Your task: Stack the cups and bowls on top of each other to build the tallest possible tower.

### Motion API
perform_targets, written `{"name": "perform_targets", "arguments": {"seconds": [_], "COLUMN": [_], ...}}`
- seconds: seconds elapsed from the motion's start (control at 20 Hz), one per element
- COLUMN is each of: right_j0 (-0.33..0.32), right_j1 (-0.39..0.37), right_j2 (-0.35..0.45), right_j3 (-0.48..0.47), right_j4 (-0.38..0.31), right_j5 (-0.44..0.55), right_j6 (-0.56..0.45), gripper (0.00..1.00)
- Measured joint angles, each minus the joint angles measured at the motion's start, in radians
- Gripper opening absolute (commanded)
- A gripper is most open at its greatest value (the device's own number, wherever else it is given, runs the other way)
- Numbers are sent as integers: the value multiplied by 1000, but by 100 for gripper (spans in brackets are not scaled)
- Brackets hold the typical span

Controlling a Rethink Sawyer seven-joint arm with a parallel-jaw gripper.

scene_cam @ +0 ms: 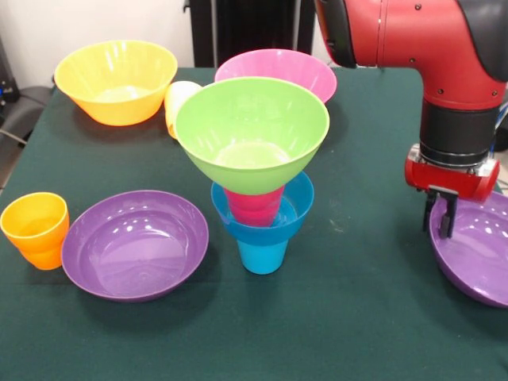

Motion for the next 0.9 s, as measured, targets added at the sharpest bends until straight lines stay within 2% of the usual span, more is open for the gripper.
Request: {"name": "perform_targets", "arguments": {"seconds": [0.4,0.6,0.9], "right_j0": [71,97,104], "right_j1": [38,37,4], "right_j2": [-102,-128,-135], "right_j3": [-88,-103,-97], "right_j4": [-23,-23,-25], "right_j5": [0,0,12], "right_j6": [0,0,0], "gripper": [0,0,0]}}
